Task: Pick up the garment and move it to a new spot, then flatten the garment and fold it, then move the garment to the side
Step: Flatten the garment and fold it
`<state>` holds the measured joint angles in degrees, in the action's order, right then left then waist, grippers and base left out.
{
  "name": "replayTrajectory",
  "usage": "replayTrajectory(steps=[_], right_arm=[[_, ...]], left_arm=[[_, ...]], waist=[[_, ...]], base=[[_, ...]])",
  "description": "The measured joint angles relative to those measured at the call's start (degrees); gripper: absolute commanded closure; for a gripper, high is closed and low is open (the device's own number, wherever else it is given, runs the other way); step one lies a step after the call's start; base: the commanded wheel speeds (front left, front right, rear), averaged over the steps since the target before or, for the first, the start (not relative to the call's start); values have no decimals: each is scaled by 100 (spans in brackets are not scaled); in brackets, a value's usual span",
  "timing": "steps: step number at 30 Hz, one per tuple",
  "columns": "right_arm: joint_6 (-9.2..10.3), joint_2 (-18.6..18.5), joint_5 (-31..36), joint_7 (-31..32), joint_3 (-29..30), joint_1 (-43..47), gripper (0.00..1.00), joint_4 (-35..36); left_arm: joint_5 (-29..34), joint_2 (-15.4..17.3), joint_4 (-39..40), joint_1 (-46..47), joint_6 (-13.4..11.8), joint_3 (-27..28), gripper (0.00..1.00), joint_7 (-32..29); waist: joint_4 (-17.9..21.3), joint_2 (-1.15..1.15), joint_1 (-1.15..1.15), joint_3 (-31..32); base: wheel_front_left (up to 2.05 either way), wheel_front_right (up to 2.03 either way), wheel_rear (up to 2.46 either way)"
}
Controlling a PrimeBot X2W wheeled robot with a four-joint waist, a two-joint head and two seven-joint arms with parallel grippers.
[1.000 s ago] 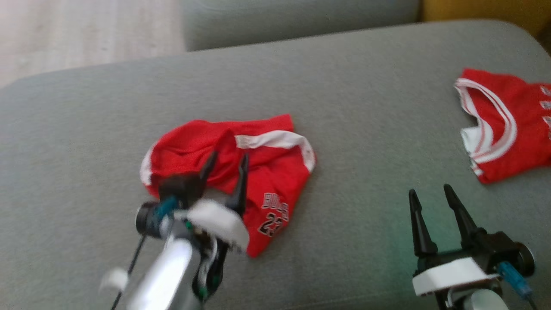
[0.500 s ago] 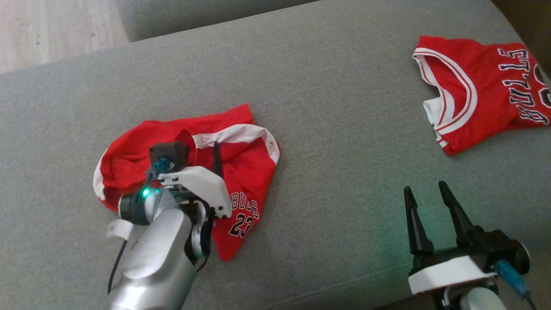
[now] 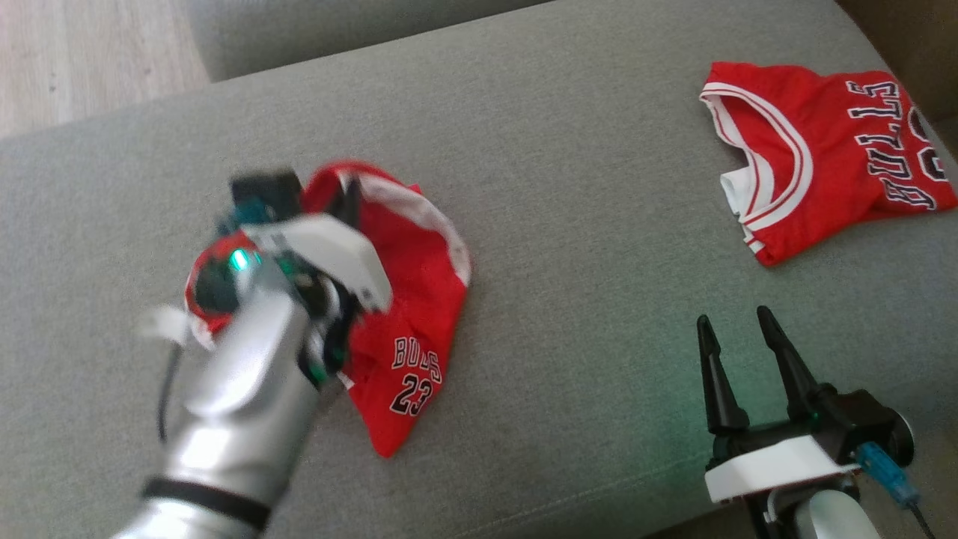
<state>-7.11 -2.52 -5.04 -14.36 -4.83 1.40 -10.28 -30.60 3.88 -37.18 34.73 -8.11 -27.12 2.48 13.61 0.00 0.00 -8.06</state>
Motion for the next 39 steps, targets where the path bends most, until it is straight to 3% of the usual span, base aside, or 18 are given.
replayTrajectory(steps=[9, 15, 19, 24, 29, 34, 39], right_arm=[[0, 0, 0, 0, -108, 2, 0, -108], [0, -1, 0, -1, -247, 46, 0, -159], [0, -1, 0, -1, -242, 48, 0, -165], [0, -2, 0, -1, -181, 49, 0, -155], [0, -2, -2, -1, -76, 47, 0, -147], [0, -2, -3, -1, 24, 48, 0, -147], [0, -2, -1, -1, 175, 53, 0, -148]], left_arm=[[-271, 634, 48, 1334, 653, 271, 100, -557], [-488, 764, -156, 1724, 1196, 367, 100, -570], [-578, 753, -169, 2065, 1433, 292, 100, -416], [-761, 680, 18, 2295, 1518, 89, 100, -304], [-1212, 609, 715, 2138, 1524, -625, 100, -399], [-1729, 751, 1860, 1091, 1524, -1519, 100, -670], [-2018, 1181, 2918, -419, 1452, -1994, 100, -859]], waist=[[224, 0, 0, 247], [466, 0, 0, 428], [562, 0, 0, 462], [534, 0, 0, 407], [352, 0, 0, 327], [71, 0, 0, 296], [-294, 0, 0, 306]], base=[[0, 0, 0], [0, 0, 0], [0, 0, 0], [0, 0, 0], [0, 0, 0], [0, 0, 0], [0, 0, 0]])
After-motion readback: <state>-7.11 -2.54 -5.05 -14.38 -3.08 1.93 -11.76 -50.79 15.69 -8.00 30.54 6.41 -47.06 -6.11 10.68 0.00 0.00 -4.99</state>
